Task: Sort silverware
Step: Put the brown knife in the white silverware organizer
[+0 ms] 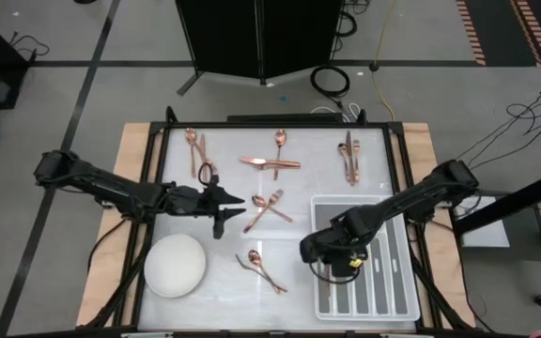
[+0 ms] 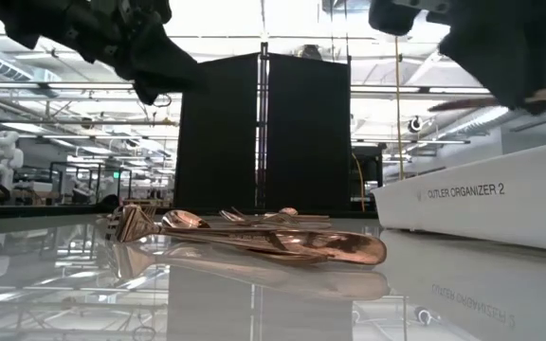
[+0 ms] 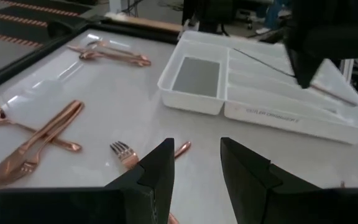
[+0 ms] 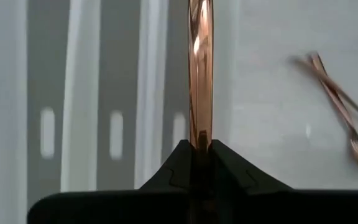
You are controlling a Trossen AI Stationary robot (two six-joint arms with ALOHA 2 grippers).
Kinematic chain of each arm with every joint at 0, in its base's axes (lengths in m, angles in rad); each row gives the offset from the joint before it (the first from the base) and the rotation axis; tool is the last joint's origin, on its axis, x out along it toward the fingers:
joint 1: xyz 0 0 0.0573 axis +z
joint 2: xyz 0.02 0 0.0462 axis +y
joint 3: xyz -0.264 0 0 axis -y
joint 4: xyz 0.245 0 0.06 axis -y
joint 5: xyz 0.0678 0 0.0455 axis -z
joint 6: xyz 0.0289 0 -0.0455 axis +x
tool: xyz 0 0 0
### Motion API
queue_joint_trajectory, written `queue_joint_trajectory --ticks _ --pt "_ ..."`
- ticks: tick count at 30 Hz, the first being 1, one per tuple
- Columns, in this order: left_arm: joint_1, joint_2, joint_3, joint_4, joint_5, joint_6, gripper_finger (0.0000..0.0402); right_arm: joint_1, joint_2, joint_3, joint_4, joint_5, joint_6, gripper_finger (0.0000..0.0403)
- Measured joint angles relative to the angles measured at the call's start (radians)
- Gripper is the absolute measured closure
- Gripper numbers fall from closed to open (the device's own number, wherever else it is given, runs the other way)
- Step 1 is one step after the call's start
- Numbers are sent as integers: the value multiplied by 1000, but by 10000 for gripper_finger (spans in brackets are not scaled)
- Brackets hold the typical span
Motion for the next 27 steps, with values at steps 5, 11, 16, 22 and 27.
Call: queue_joint_trajectory --ticks 5,11,16,22,27 --pt "0 56 -1 27 0 -17 272 9 62 12 2 -25 1 381" --pt "0 47 -1 35 0 7 272 6 133 12 34 -82 72 381" --pt "0 30 -1 58 2 29 272 7 166 12 58 -131 75 381" --pt "0 24 -1 55 39 37 272 -4 170 12 117 -131 86 381" --pt "0 24 -1 56 40 56 272 -18 172 12 117 -132 152 375"
